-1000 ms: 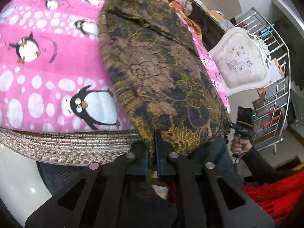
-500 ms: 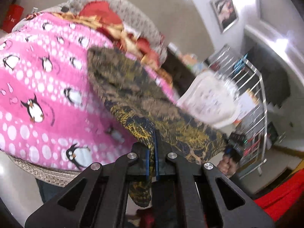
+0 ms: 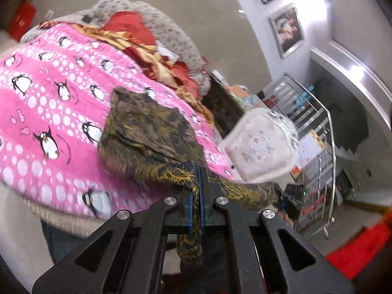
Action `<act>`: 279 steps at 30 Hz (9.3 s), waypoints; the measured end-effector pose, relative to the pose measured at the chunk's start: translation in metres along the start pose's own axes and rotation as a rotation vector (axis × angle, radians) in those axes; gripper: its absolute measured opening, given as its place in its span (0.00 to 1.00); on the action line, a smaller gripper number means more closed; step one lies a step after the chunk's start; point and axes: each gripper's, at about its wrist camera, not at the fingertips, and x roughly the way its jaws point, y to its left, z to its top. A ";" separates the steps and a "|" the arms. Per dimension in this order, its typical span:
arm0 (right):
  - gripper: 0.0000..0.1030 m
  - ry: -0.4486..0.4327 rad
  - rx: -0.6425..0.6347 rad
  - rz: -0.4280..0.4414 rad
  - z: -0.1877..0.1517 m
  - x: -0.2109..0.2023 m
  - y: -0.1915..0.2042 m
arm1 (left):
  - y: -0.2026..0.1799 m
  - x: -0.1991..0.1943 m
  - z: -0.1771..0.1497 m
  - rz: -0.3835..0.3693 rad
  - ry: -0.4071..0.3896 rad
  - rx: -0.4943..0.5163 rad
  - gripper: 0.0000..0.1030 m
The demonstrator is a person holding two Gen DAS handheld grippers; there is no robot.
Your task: Fold small clothes
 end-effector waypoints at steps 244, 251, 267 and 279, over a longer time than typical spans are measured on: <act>1.00 0.351 -0.194 -0.926 0.002 0.320 -0.086 | 0.093 0.152 -0.008 0.280 0.023 -0.203 0.70; 1.00 0.350 -0.194 -0.925 0.002 0.319 -0.086 | 0.116 0.153 0.017 0.233 -0.089 -0.403 0.70; 1.00 0.352 -0.197 -0.929 0.002 0.320 -0.085 | 0.117 0.165 0.043 0.238 -0.017 -0.284 0.73; 1.00 0.358 -0.203 -0.938 0.002 0.322 -0.085 | 0.136 0.168 0.046 0.234 -0.017 -0.514 0.73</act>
